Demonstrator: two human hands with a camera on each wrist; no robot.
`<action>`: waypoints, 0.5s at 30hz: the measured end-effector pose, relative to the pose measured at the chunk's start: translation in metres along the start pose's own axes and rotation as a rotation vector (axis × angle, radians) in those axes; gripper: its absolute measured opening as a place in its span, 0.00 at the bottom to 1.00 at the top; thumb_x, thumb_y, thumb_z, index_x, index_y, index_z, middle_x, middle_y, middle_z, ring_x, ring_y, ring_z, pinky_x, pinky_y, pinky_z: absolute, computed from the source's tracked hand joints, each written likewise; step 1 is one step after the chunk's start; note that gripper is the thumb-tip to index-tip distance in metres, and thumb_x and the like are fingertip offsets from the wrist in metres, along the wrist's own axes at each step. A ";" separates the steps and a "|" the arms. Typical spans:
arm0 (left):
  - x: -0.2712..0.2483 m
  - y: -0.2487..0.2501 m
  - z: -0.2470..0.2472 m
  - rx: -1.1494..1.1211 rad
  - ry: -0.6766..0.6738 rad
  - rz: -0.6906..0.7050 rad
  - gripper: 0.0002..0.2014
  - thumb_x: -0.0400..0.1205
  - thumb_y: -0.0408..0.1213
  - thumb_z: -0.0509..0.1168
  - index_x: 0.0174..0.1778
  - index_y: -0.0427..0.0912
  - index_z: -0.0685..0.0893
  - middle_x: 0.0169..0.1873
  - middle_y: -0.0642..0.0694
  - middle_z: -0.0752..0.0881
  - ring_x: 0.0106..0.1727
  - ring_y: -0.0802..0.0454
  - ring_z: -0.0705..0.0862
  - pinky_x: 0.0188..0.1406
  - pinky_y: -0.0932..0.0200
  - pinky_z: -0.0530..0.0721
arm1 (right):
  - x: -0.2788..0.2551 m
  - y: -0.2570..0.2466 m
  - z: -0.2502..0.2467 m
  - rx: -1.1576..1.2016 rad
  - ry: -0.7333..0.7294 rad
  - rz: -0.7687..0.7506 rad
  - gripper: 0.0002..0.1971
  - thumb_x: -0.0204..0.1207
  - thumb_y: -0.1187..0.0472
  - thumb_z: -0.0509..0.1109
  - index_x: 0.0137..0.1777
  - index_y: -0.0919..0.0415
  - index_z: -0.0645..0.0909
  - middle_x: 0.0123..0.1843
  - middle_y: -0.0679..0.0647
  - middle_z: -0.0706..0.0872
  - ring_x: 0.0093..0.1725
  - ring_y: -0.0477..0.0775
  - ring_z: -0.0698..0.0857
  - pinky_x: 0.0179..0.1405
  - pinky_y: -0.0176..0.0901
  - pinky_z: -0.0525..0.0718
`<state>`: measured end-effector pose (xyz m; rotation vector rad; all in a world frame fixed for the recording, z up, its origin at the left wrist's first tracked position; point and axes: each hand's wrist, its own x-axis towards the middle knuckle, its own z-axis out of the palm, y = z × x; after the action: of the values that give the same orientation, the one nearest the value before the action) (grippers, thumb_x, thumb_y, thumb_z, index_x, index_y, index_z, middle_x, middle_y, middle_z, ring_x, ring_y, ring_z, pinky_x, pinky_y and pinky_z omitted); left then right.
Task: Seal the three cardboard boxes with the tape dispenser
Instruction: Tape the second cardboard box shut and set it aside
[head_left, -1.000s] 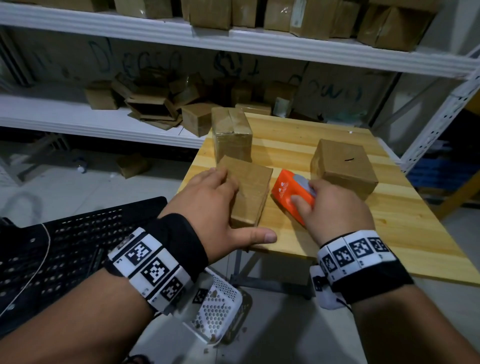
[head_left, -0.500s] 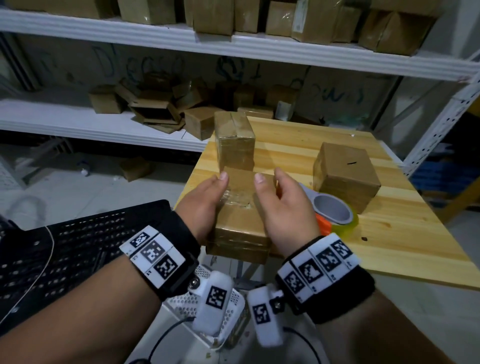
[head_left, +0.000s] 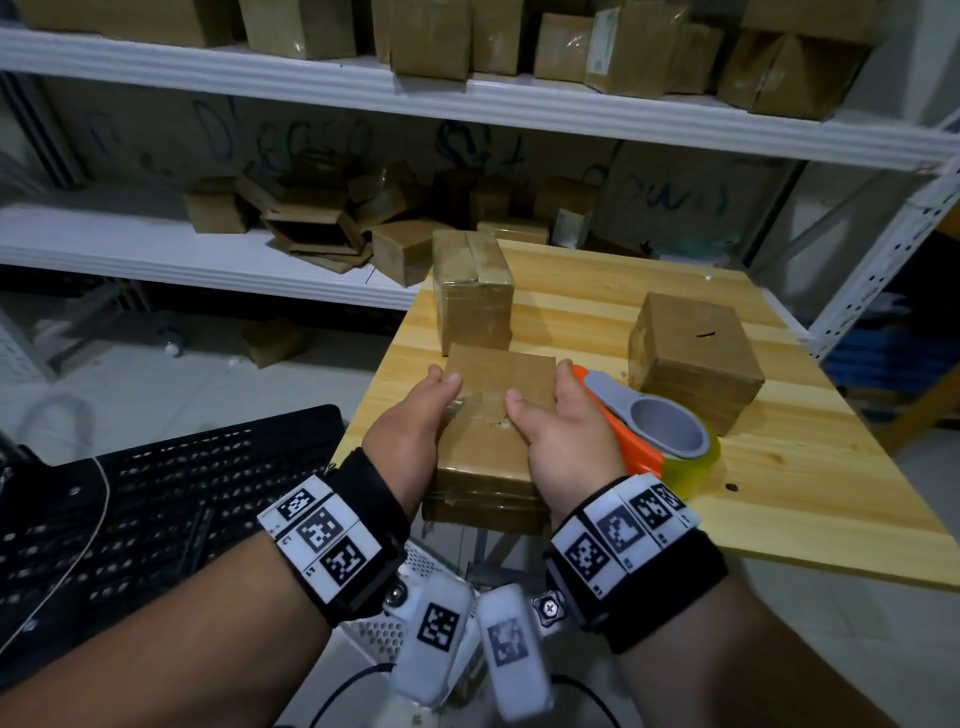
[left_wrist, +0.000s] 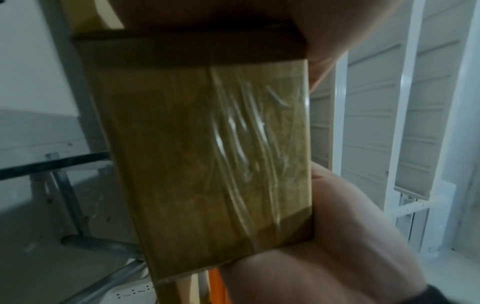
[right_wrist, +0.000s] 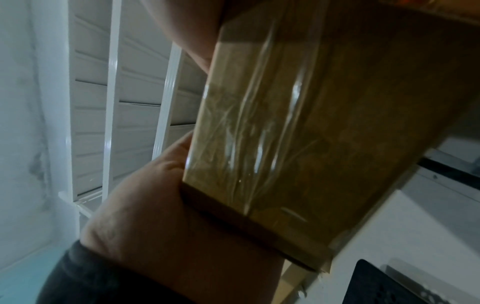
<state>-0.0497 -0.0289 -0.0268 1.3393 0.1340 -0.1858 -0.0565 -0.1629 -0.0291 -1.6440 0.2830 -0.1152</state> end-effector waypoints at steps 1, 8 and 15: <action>0.001 -0.003 -0.001 -0.063 -0.006 -0.025 0.49 0.69 0.64 0.74 0.84 0.44 0.71 0.80 0.42 0.76 0.76 0.41 0.79 0.79 0.38 0.74 | 0.000 0.002 -0.001 0.020 -0.010 0.010 0.56 0.61 0.35 0.76 0.90 0.41 0.58 0.86 0.52 0.74 0.82 0.63 0.77 0.80 0.69 0.77; -0.005 -0.001 0.002 -0.124 -0.020 -0.043 0.47 0.70 0.60 0.70 0.85 0.44 0.69 0.73 0.34 0.81 0.67 0.35 0.86 0.68 0.38 0.84 | -0.002 0.006 -0.009 0.170 -0.088 0.164 0.40 0.71 0.36 0.79 0.82 0.46 0.74 0.69 0.51 0.88 0.64 0.57 0.90 0.69 0.59 0.87; 0.002 -0.002 0.000 0.017 -0.059 0.029 0.26 0.83 0.47 0.66 0.78 0.47 0.76 0.62 0.38 0.88 0.58 0.39 0.90 0.56 0.45 0.88 | 0.004 0.018 -0.011 0.335 0.008 0.289 0.63 0.24 0.10 0.72 0.62 0.47 0.89 0.60 0.55 0.95 0.61 0.65 0.93 0.70 0.67 0.85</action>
<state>-0.0480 -0.0295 -0.0295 1.3507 0.0634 -0.2015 -0.0577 -0.1757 -0.0459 -1.2572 0.4779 0.0479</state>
